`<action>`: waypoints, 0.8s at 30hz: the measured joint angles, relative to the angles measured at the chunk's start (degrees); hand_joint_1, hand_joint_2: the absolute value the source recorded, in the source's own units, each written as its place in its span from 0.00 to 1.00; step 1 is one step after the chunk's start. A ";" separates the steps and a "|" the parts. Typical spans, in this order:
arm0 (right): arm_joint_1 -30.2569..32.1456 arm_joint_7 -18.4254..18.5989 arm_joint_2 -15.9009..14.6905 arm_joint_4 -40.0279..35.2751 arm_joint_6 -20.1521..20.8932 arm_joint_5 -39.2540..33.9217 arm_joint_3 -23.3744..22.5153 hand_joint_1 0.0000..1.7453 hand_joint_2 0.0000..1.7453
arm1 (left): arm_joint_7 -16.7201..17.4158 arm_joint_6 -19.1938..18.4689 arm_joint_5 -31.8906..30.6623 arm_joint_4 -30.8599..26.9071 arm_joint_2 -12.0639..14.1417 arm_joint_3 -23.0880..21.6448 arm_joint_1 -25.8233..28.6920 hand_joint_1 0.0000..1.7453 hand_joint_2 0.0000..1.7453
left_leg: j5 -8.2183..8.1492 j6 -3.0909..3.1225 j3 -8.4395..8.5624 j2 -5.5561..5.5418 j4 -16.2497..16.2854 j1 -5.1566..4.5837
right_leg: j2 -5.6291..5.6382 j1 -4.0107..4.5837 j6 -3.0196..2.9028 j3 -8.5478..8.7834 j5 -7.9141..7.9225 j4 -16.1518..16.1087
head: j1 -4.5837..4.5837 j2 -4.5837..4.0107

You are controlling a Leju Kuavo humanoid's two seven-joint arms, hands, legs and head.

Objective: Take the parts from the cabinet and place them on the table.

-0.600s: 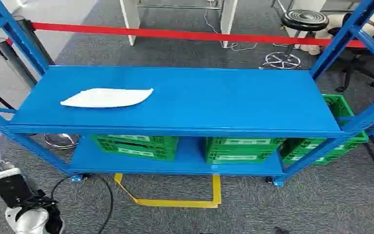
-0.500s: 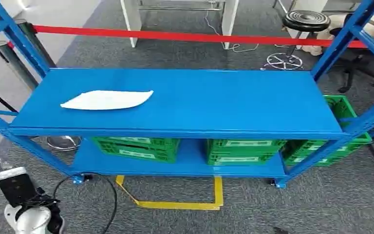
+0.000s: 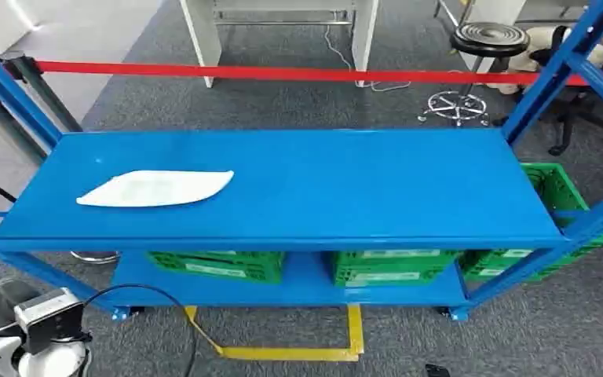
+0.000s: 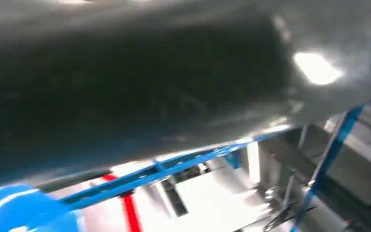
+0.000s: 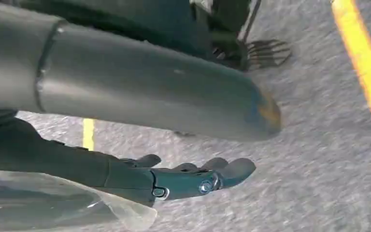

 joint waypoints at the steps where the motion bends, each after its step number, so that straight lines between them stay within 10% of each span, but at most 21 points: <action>1: -0.18 0.04 0.00 0.02 0.02 0.02 0.00 0.00 0.00 | 0.00 0.11 -0.13 -0.57 -0.07 -0.11 0.14 0.00 0.00 | -1.35 0.78 1.25 0.02 -2.28 -0.02 | 0.04 -0.06 0.51 0.21 -0.48 -0.07 | -0.55 0.00; 4: -0.32 0.11 0.04 0.04 0.26 0.20 0.00 0.00 0.00 | -0.07 0.26 -0.52 -1.97 -0.33 -0.48 0.46 0.00 0.00 | -3.10 2.77 1.85 -0.26 -3.21 -0.01 | -0.20 -0.03 1.56 1.56 0.66 -0.68 | -0.25 0.00; 7: -0.54 0.24 0.11 0.24 0.48 0.61 0.00 0.00 0.00 | -0.15 0.31 -1.61 -3.37 -0.52 -0.79 0.68 0.00 0.00 | -4.15 3.76 4.88 -0.30 -5.12 0.18 | -0.02 0.21 1.34 -6.61 2.66 11.69 | 0.17 0.02; 9: -0.33 0.35 0.11 0.31 0.57 0.90 0.00 0.00 0.00 | -0.18 0.31 -3.50 -3.63 -0.81 -0.74 0.68 0.00 0.00 | -5.05 3.89 6.68 -0.39 -5.68 0.05 | -0.03 0.61 1.19 -12.91 -1.24 17.60 | 0.26 0.02; 11: -0.14 0.57 0.11 0.33 0.77 1.18 0.00 0.00 0.00 | -0.17 0.31 -4.94 -3.67 -0.94 -0.55 0.69 0.00 0.00 | -6.49 4.04 8.82 -0.82 -5.90 -0.17 | -0.01 0.85 0.83 -16.86 -6.18 17.76 | 0.32 0.02; 12: -0.15 0.68 0.11 0.35 0.81 1.25 0.00 0.00 0.00 | -0.17 0.31 -5.40 -3.67 -0.92 -0.48 0.68 0.00 0.00 | -7.37 4.06 10.06 -0.92 -5.91 -0.35 | -0.01 0.99 0.57 -17.84 -5.94 16.19 | 0.32 0.02; 14: -0.16 0.94 0.11 0.35 0.83 1.38 0.00 0.00 0.00 | -0.17 0.28 -6.10 -3.56 -0.90 -0.57 0.65 0.00 0.00 | -9.41 4.10 12.98 -0.94 -6.01 -0.89 | 0.10 1.44 -0.62 -17.92 2.63 8.90 | 0.37 0.02; 15: 0.05 1.20 0.07 0.35 0.83 1.38 0.00 0.00 0.00 | -0.18 0.22 -6.21 -3.24 -0.83 -0.72 0.58 0.00 0.00 | -10.31 4.21 13.29 -0.90 -6.02 -0.79 | 0.27 1.92 -1.52 -17.87 10.61 4.88 | 0.33 0.02; 16: 0.11 1.31 0.07 0.35 0.83 1.38 0.00 0.00 0.00 | -0.17 0.17 -6.25 -2.36 -0.68 -1.05 0.35 0.00 0.00 | -11.27 3.91 14.15 -1.40 -5.54 -1.15 | 1.00 2.43 -1.66 -18.56 12.14 4.32 | -0.05 0.02; 20: -0.42 1.62 0.29 0.37 0.81 1.64 0.02 0.00 0.00 | -0.15 0.04 -5.09 0.40 -0.06 -3.39 -0.39 0.00 0.00 | -11.32 2.87 14.77 -1.75 -4.52 -1.31 | 0.96 2.07 -2.19 -15.97 13.29 3.64 | 0.36 0.02; 22: -0.70 1.90 0.44 0.35 0.59 1.77 0.02 0.00 0.00 | -0.13 -1.86 -2.86 4.66 0.70 -4.85 -1.52 0.00 0.00 | -11.06 2.16 11.43 -0.98 2.16 -1.10 | 0.74 1.76 -2.84 -14.70 12.78 2.73 | 0.15 0.02; 24: -0.77 2.44 0.50 0.37 0.55 2.36 0.09 0.00 0.00 | 0.04 -4.41 -0.16 9.06 1.47 -6.62 -1.83 0.00 0.00 | -15.74 1.40 6.71 -0.88 8.75 -0.50 | 0.67 1.66 -3.01 -14.16 12.21 2.67 | 0.23 0.02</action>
